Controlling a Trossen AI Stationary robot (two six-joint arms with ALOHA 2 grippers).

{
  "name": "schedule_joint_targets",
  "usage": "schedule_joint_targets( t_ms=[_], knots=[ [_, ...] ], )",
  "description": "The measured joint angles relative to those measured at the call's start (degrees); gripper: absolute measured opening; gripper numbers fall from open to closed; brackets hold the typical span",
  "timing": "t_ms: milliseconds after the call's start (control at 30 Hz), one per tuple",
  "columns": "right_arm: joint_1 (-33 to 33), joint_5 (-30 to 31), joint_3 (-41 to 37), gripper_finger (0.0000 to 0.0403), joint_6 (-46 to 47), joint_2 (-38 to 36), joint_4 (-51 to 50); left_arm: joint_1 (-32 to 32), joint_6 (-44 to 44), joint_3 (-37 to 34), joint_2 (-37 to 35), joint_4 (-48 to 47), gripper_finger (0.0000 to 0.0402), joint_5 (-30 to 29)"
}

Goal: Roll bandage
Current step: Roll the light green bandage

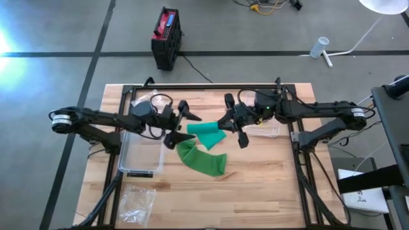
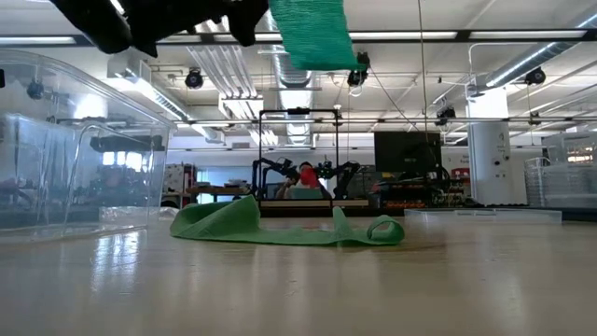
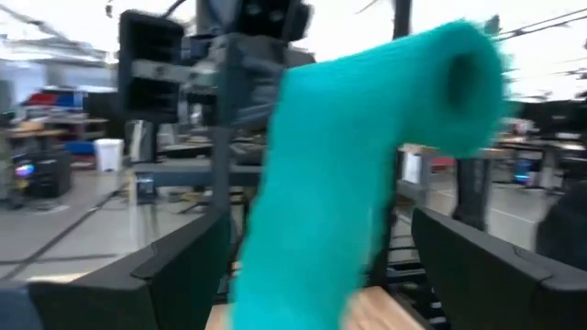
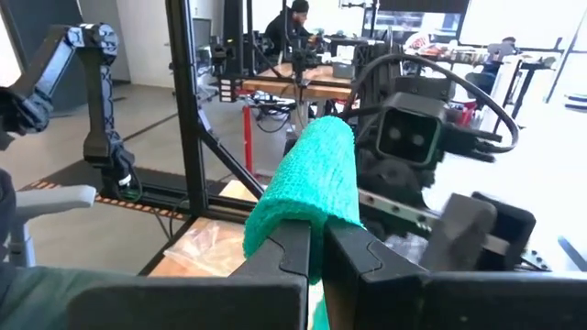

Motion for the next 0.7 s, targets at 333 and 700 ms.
schedule_joint_targets(
  t_ms=[333,700],
  knots=[
    [0.0,5.8,0.0,0.0003,-0.2,0.3,0.0,0.0,-2.7,5.4,6.7,-0.1,0.0279,-4.6],
    [0.0,6.8,0.0,0.0003,0.1,-0.8,-0.8,0.0,-3.7,5.2,6.7,-0.6,0.0014,-9.7]
  ],
)
